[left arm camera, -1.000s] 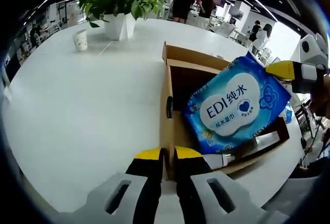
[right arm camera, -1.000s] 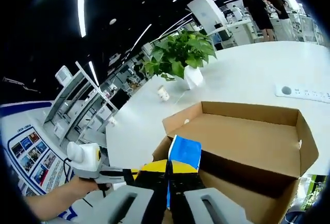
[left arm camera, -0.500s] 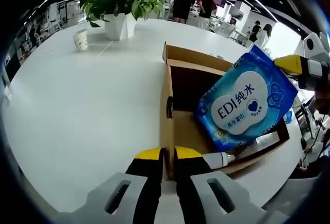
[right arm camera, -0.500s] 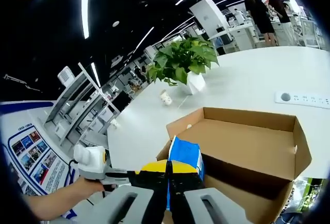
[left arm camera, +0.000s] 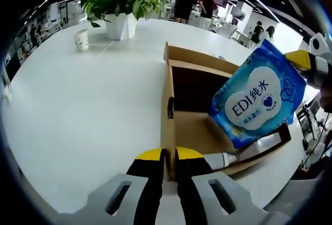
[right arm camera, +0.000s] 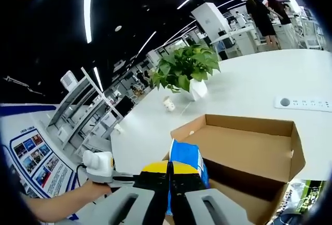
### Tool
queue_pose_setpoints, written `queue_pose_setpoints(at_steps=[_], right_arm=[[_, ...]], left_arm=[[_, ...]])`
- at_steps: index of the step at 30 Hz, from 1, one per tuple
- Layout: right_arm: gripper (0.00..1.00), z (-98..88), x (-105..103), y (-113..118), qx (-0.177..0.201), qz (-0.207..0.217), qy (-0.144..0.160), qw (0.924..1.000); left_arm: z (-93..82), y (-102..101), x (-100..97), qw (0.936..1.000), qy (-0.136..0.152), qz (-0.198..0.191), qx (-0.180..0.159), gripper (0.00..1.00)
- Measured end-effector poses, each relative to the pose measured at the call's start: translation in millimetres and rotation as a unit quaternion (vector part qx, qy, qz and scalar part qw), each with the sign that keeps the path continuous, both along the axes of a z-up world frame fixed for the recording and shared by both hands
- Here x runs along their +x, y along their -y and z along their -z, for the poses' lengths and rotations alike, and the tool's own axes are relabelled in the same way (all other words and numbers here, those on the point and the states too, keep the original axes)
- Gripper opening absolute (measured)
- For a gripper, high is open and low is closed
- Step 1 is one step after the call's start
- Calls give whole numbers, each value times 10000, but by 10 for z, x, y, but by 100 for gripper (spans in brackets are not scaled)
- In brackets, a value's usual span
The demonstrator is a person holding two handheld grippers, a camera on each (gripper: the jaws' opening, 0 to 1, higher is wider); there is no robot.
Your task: Operate the shoe box by opening the lid, removing the specified soft item, and placing it in the target area until the item is outside and the box remains undamaged.
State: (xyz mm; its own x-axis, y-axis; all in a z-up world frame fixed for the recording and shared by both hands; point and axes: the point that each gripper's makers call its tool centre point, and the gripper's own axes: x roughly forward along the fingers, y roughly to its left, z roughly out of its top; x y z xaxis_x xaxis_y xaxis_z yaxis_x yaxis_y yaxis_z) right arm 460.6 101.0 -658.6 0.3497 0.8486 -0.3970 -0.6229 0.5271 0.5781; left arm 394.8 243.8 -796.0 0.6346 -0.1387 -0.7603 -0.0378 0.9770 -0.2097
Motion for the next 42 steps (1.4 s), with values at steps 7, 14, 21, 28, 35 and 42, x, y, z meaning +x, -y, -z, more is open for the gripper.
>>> queue_pose_setpoints(at_steps=[7, 14, 21, 28, 35, 42], right_arm=[[0, -142, 1, 107, 108, 70, 53, 9999], [0, -261, 8, 258, 187, 163, 93, 9996], [0, -419, 48, 411, 370, 322, 89, 9988], [0, -553, 82, 560, 523, 467, 120, 9975], [0, -642, 103, 721, 580, 600, 176, 9964], [0, -738, 133, 928, 647, 780, 204, 9946]], left_arm=[[-1, 0, 2, 10000, 2, -2, -6, 5], [-7, 4, 0, 10000, 2, -4, -10, 5], [-4, -5, 11, 10000, 6, -9, -23, 6], [-4, -4, 12, 10000, 12, -24, -44, 6], [-2, -4, 9, 10000, 5, -19, 2, 5], [-4, 4, -2, 10000, -19, 1, 51, 5]])
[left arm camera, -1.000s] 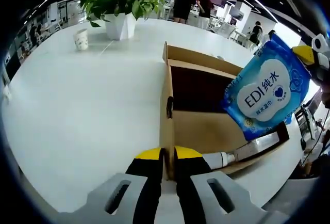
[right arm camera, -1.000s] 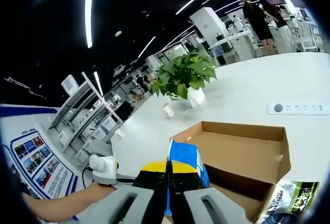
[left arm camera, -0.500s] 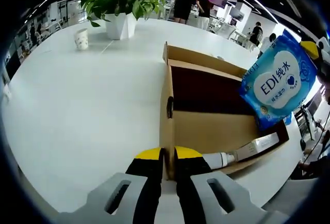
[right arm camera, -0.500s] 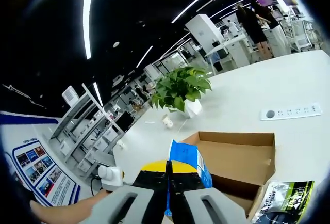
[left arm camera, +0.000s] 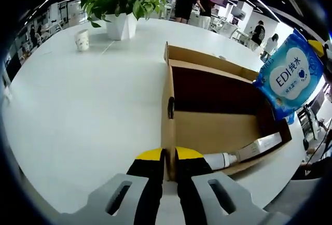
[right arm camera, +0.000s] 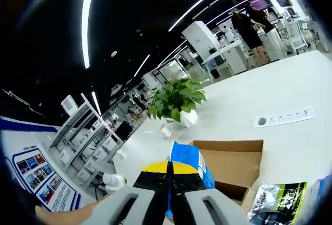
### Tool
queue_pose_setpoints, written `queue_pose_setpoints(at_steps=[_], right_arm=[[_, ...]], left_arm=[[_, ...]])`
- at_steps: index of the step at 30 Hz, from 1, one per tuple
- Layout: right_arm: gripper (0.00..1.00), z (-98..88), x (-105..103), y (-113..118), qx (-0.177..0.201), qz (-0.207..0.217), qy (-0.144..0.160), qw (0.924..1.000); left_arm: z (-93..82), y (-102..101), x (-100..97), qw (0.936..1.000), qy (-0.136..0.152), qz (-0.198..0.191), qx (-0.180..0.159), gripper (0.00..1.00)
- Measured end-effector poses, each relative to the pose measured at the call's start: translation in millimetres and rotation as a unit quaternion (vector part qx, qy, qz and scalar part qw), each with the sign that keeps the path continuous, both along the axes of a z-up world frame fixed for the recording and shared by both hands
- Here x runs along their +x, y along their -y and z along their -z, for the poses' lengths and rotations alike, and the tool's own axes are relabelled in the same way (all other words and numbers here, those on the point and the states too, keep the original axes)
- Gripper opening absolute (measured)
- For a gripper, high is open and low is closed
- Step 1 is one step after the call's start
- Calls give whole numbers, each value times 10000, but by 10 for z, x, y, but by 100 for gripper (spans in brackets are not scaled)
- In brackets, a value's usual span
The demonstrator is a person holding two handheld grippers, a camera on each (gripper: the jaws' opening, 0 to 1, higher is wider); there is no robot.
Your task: Operate the shoe box by opening the lid, removing the specified soft item, and placing it in the target area until the item is outside and the box remains undamaged.
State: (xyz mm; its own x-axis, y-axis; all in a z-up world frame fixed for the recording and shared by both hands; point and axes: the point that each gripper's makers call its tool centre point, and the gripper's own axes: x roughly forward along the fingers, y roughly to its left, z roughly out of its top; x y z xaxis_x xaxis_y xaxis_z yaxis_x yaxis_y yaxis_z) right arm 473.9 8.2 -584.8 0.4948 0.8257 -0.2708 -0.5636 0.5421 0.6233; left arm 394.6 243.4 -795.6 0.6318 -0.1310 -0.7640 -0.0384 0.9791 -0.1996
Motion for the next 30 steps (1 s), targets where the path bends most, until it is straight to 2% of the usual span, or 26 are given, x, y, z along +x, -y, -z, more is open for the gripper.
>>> queue_pose_setpoints(at_steps=[7, 21, 30], right_arm=[[0, -125, 30, 261, 99, 236, 48, 9997], [0, -234, 51, 657, 129, 548, 134, 9983], [0, -285, 84, 860, 185, 740, 181, 9969]], left_arm=[[3, -9, 5, 10000, 5, 14, 38, 4], [-57, 74, -77, 9999, -59, 11, 153, 3], [-56, -10, -97, 9998, -89, -129, 126, 3]])
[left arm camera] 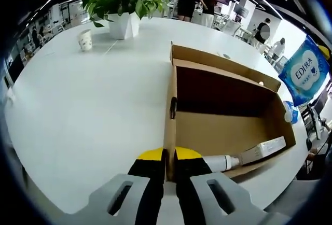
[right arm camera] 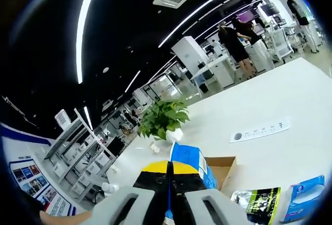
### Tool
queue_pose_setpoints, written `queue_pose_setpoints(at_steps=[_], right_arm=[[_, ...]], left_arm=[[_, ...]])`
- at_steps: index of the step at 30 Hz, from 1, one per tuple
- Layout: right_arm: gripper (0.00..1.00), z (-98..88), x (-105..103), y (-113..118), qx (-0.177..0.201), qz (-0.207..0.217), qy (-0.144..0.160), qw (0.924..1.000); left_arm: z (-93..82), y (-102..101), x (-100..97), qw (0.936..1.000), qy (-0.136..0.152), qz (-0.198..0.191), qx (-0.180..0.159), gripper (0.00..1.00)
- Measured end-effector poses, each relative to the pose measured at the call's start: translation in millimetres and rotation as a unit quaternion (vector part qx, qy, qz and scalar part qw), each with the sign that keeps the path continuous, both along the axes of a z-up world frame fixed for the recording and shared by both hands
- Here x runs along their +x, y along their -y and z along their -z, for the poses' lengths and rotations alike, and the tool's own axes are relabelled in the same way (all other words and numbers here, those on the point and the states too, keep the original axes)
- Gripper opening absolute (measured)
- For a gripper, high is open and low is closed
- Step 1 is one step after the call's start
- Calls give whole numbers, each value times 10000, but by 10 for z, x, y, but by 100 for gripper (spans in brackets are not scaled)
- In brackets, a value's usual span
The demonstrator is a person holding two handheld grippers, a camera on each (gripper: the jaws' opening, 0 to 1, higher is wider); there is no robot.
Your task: Operate the shoe box by opening the lid, removing the specified soft item, and placing it in the target area until the item is outside and the box remains undamaged.
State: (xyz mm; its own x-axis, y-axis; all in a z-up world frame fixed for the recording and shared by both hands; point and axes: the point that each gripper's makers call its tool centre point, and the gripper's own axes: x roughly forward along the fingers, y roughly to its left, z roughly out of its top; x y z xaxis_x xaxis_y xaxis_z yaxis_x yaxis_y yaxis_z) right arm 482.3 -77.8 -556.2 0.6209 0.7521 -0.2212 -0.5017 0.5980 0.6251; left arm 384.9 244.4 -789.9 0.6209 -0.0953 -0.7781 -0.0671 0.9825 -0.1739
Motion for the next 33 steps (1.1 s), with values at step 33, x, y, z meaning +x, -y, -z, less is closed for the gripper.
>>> queue_pose_setpoints(at_steps=[33], right_arm=[[0, 386, 108, 186, -183, 420, -191, 9988]], left_arm=[[14, -276, -63, 9989, -38, -465, -17, 3]])
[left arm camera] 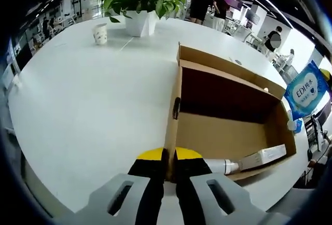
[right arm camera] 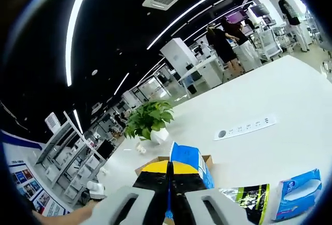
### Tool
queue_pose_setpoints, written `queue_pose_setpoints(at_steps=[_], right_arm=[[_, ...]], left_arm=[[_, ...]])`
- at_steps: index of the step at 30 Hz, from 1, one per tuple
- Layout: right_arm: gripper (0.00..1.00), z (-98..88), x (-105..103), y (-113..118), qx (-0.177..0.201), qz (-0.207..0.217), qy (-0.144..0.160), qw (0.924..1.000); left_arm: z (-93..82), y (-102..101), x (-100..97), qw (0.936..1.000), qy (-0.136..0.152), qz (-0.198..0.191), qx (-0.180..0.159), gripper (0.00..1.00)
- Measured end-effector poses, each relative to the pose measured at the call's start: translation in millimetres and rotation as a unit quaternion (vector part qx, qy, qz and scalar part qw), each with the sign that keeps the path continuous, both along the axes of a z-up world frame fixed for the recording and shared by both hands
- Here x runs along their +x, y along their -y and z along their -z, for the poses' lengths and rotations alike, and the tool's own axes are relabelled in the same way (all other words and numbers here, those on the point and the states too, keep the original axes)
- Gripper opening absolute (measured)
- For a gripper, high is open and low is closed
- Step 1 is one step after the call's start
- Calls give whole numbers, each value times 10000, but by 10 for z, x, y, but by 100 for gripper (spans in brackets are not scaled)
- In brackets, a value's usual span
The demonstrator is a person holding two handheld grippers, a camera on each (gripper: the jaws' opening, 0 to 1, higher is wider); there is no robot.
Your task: Operate the shoe box by opening the lid, removing the specified soft item, and placing it in the target area until the item is outside and the box remains undamaged.
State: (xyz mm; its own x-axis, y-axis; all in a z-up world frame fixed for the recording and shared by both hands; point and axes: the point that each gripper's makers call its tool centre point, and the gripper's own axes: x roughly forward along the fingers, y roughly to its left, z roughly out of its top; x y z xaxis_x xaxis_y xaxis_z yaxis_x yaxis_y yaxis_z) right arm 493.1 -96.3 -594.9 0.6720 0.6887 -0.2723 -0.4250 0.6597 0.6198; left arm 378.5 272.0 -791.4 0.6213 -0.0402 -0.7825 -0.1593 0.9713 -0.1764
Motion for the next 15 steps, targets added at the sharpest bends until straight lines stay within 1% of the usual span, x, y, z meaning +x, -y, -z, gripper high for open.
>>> queue_pose_setpoints(at_steps=[8, 13, 15], right_arm=[[0, 137, 52, -104, -155, 17, -30, 9999], [0, 277, 67, -202, -291, 58, -96, 9995], [0, 325, 66, -235, -302, 102, -136, 9994]], left_arm=[[-2, -14, -2, 10000, 18, -16, -4, 3], [-2, -12, -1, 10000, 32, -13, -23, 3], [13, -44, 24, 10000, 37, -14, -35, 3]])
